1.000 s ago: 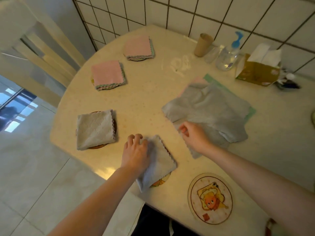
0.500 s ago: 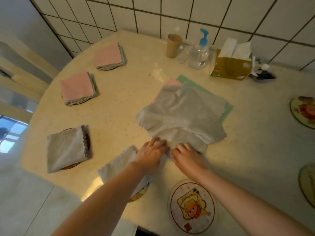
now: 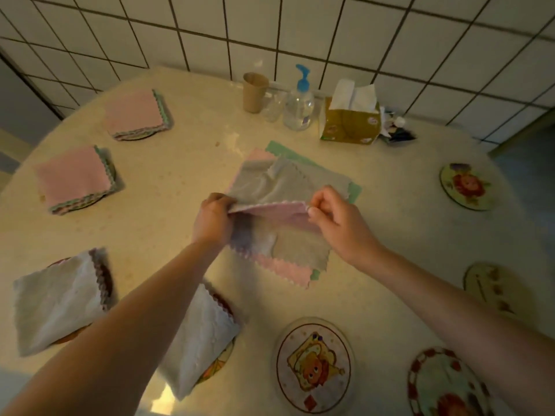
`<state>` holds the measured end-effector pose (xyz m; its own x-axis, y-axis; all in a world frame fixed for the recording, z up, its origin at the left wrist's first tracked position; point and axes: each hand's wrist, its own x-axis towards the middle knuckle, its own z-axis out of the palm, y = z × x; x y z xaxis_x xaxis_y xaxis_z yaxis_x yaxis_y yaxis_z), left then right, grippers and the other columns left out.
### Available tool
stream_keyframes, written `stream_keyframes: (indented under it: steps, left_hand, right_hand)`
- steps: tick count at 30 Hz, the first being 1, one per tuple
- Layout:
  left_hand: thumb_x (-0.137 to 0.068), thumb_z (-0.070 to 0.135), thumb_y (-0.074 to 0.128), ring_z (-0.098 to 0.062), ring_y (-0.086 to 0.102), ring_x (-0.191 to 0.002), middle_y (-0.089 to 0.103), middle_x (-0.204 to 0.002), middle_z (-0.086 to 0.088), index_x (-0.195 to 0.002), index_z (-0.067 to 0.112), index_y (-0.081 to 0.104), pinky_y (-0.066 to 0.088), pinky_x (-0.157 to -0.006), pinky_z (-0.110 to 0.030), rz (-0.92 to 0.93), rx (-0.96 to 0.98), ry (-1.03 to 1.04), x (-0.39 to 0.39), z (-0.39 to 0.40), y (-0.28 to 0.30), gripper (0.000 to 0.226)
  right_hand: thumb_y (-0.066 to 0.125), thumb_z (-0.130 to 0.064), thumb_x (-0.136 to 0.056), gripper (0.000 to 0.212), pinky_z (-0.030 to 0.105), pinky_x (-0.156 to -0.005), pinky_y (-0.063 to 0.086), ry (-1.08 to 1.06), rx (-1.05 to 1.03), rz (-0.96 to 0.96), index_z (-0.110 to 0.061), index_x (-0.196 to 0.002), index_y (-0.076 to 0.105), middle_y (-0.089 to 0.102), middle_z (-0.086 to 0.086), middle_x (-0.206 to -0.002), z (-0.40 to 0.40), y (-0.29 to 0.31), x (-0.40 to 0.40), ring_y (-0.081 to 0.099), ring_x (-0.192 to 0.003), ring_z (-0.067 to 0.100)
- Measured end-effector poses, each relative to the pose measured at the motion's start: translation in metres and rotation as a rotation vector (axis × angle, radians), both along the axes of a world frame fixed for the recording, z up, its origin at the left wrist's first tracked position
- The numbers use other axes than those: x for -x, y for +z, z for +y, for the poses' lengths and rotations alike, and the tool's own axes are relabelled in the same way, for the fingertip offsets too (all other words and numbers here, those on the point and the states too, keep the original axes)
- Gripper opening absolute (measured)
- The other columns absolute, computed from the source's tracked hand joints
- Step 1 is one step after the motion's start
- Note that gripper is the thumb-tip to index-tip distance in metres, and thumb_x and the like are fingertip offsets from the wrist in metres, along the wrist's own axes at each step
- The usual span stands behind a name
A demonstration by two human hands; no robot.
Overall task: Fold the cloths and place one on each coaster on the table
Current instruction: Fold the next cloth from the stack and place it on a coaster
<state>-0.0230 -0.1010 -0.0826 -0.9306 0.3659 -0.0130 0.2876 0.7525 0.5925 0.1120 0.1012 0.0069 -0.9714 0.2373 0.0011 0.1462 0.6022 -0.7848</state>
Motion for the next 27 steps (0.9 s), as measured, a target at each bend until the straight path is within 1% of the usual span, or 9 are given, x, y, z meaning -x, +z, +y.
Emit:
stream_keyframes:
  steps: [2, 4, 8, 12, 16, 19, 22, 25, 27]
  left_hand:
    - [-0.084, 0.004, 0.059, -0.032, 0.059, -0.103, 0.063, -0.112, -0.016, -0.106, 0.006, 0.072, 0.039, -0.087, -0.023, 0.018, -0.033, 0.05, 0.007, 0.005, 0.016, 0.025]
    - [-0.085, 0.004, 0.059, -0.03, 0.059, -0.102, 0.065, -0.111, -0.015, -0.106, 0.005, 0.072, 0.034, -0.082, -0.017, 0.071, -0.097, 0.043, 0.003, 0.013, 0.035, 0.024]
    - [-0.078, 0.01, 0.06, -0.03, 0.064, -0.098, 0.07, -0.104, -0.013, -0.099, 0.005, 0.072, 0.044, -0.088, -0.029, 0.28, -0.131, -0.144, -0.025, 0.025, 0.057, 0.025]
    - [-0.08, 0.007, 0.066, -0.032, 0.061, -0.103, 0.069, -0.106, -0.011, -0.101, 0.005, 0.072, 0.046, -0.091, -0.037, 0.356, -0.03, -0.159, -0.09, 0.033, 0.05, 0.022]
    - [-0.08, 0.003, 0.069, -0.031, 0.057, -0.112, 0.067, -0.112, -0.01, -0.107, 0.007, 0.072, 0.047, -0.096, -0.041, 0.316, 0.119, -0.177, -0.186, 0.033, 0.03, 0.028]
    - [-0.084, 0.011, 0.068, -0.028, 0.056, -0.113, 0.068, -0.111, -0.006, -0.107, 0.011, 0.072, 0.049, -0.095, -0.042, 0.248, 0.216, -0.199, -0.244, 0.025, 0.01, 0.023]
    - [-0.086, 0.019, 0.065, -0.024, 0.057, -0.112, 0.068, -0.108, -0.004, -0.103, 0.014, 0.072, 0.05, -0.093, -0.037, 0.148, 0.254, -0.231, -0.294, 0.019, 0.0, 0.019]
    - [-0.088, 0.028, 0.055, -0.02, 0.058, -0.105, 0.069, -0.099, 0.001, -0.094, 0.016, 0.073, 0.045, -0.09, -0.026, 0.106, 0.323, -0.287, -0.335, 0.017, 0.002, 0.022]
    - [-0.086, 0.038, 0.041, -0.019, 0.06, -0.096, 0.069, -0.09, 0.003, -0.086, 0.018, 0.072, 0.044, -0.087, -0.027, 0.047, 0.353, -0.31, -0.355, 0.014, 0.005, 0.037]
  right_hand:
    - [0.053, -0.015, -0.093, 0.013, 0.024, -0.059, 0.039, -0.071, -0.002, 0.099, -0.019, -0.083, 0.046, 0.054, -0.004, -0.067, 0.015, 0.017, 0.0, 0.05, -0.061, 0.003]
    - [0.054, -0.015, -0.093, 0.01, 0.025, -0.063, 0.043, -0.115, 0.006, 0.184, -0.017, -0.086, 0.047, 0.06, 0.002, -0.076, 0.032, 0.028, -0.005, 0.057, -0.07, 0.01]
    - [0.061, -0.01, -0.084, 0.021, 0.019, -0.075, 0.046, -0.051, -0.135, 0.268, -0.015, -0.1, 0.049, 0.063, -0.001, -0.099, 0.064, 0.03, -0.033, 0.06, -0.089, 0.008]
    - [0.063, -0.01, -0.084, 0.02, 0.021, -0.076, 0.043, 0.096, -0.297, 0.239, -0.01, -0.102, 0.056, 0.06, 0.002, -0.1, 0.096, 0.007, -0.087, 0.056, -0.092, 0.012]
    - [0.068, -0.009, -0.081, 0.011, 0.019, -0.071, 0.038, 0.207, -0.331, 0.159, -0.012, -0.091, 0.065, 0.065, 0.001, -0.09, 0.121, -0.037, -0.155, 0.056, -0.089, 0.015]
    - [0.07, -0.013, -0.08, 0.01, 0.016, -0.068, 0.028, 0.254, -0.416, 0.128, -0.017, -0.089, 0.066, 0.067, -0.004, -0.087, 0.13, -0.061, -0.198, 0.036, -0.085, 0.002]
    - [0.064, -0.021, -0.084, 0.012, 0.028, -0.085, 0.04, 0.382, -0.411, 0.026, -0.021, -0.096, 0.066, 0.066, -0.01, -0.098, 0.137, -0.071, -0.231, 0.04, -0.103, 0.005]
    - [0.058, -0.03, -0.085, 0.024, 0.036, -0.104, 0.028, 0.544, -0.489, -0.073, -0.024, -0.107, 0.066, 0.061, -0.016, -0.116, 0.142, -0.072, -0.259, 0.032, -0.128, 0.01]
    - [0.056, -0.032, -0.086, 0.027, 0.034, -0.106, 0.024, 0.629, -0.463, -0.152, -0.024, -0.109, 0.066, 0.054, -0.022, -0.118, 0.144, -0.077, -0.271, 0.028, -0.129, 0.004]
